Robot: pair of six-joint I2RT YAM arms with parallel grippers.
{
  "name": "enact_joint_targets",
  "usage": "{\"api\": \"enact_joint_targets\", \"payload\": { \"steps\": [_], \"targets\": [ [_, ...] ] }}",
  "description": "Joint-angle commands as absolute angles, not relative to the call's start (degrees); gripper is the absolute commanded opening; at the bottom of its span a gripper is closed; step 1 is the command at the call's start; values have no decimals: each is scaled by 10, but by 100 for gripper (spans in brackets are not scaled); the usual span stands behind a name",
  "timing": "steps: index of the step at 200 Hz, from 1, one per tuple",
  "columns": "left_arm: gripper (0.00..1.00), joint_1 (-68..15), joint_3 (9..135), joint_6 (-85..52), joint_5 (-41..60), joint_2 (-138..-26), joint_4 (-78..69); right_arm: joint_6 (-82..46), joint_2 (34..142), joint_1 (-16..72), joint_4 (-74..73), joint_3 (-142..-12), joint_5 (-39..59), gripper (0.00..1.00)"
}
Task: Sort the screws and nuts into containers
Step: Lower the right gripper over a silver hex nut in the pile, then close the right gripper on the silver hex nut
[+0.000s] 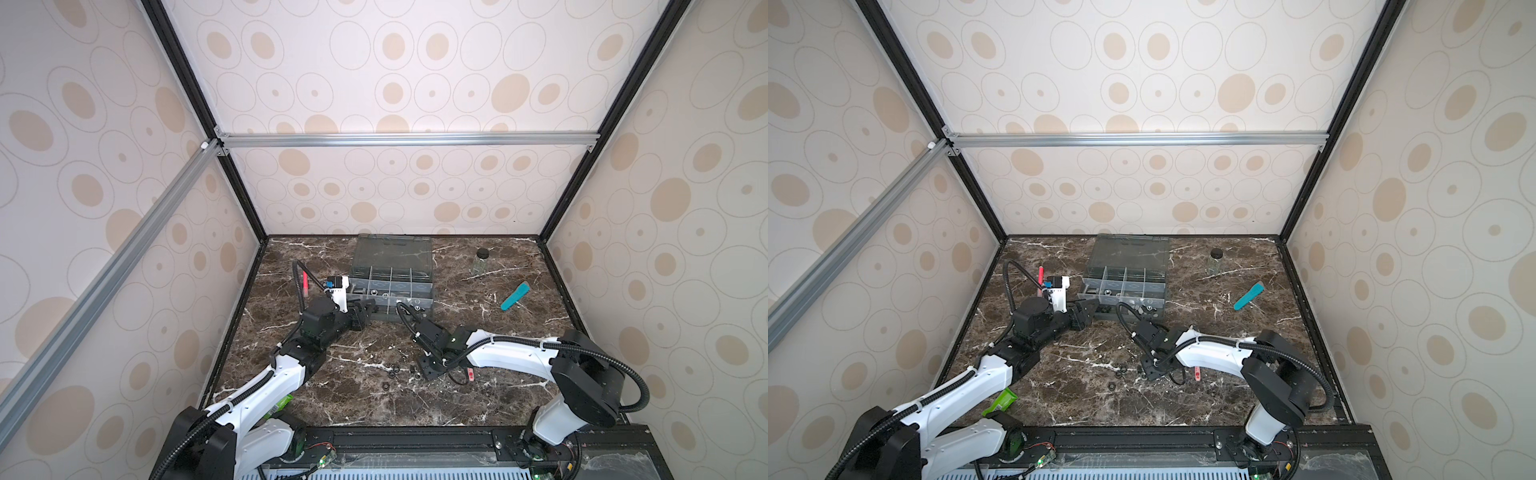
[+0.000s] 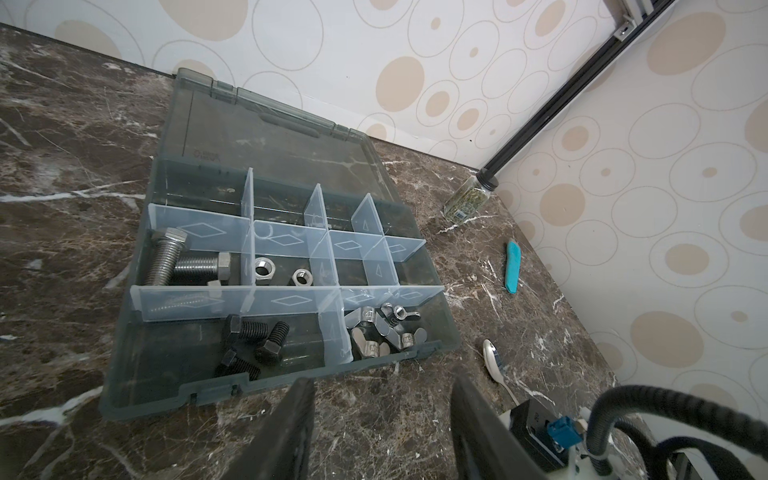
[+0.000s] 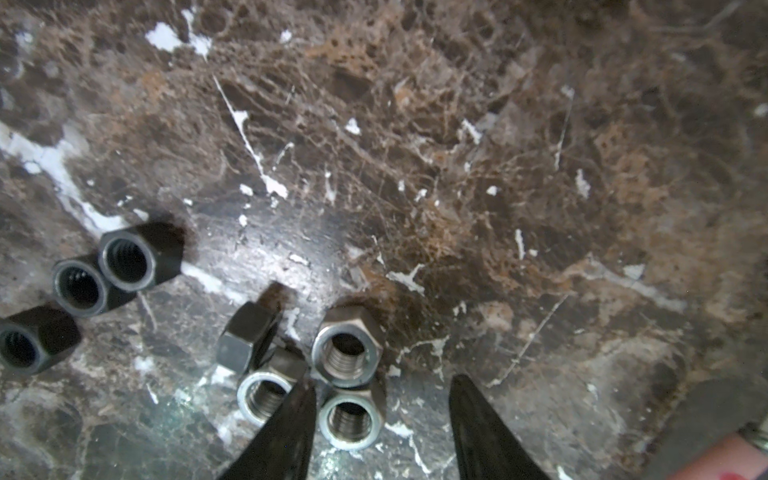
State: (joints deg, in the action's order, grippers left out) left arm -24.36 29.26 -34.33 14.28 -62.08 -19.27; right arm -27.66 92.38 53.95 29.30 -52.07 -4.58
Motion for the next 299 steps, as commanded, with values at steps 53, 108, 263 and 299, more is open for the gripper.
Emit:
{"api": "enact_joint_targets", "payload": {
  "steps": [53,108,263,299],
  "targets": [
    [53,-239,291,-351,145,-612,-204,-286,937,549,341,-538,-68,54],
    [53,-240,288,-352,144,-611,-205,-289,938,555,348,-538,-69,52],
    [53,-240,282,-354,144,-605,-206,-289,953,563,344,-545,-62,26],
    [53,-240,282,-353,141,-601,-203,-279,939,563,353,-553,-73,24]
  ]
}}
